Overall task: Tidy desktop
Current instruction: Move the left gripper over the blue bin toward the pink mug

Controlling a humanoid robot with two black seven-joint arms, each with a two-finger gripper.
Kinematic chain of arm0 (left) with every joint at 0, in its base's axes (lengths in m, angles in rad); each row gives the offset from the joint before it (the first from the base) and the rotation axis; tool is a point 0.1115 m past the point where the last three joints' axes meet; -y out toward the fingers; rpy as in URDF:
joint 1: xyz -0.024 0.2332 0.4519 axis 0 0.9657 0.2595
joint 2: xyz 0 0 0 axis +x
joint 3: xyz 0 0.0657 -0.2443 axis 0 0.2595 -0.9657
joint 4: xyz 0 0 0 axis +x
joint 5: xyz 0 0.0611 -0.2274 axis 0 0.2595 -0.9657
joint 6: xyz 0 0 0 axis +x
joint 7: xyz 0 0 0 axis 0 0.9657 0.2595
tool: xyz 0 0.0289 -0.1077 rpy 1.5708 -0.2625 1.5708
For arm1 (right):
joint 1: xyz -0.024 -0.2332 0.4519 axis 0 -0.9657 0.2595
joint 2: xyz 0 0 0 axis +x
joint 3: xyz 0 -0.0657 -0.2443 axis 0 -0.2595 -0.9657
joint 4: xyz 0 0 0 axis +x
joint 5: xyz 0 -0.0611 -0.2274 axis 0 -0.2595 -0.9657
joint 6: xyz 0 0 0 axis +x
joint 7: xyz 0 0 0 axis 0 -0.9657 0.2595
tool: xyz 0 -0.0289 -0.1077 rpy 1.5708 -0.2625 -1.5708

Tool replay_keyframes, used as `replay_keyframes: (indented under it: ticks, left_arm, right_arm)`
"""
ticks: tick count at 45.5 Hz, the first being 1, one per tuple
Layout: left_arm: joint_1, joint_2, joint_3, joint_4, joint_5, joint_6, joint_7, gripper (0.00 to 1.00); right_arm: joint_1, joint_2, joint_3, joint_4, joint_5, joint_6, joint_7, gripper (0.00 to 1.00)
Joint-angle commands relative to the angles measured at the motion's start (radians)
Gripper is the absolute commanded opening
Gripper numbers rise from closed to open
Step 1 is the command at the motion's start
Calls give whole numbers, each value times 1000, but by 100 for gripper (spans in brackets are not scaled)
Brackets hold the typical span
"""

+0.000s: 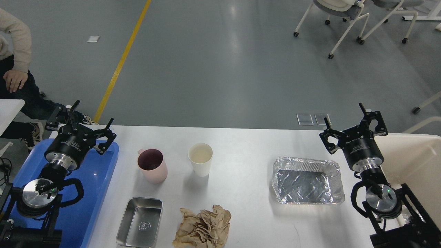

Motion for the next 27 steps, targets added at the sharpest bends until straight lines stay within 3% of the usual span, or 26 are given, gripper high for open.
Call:
replay_keyframes:
  ticks: [1,19,27]
  left_arm:
    - [5,8,0,0,0,-5,5,97]
    - [-8,50,-3,12,0,-23,7,97]
    - [-4,70,-11,32,12,-26,-63,97]
  right_arm:
    - [-1,3,0,0,0,0,0,100]
    - [-1,10,0,2,0,0,0,100]
    - [-2,16,0,2,0,0,0,100]
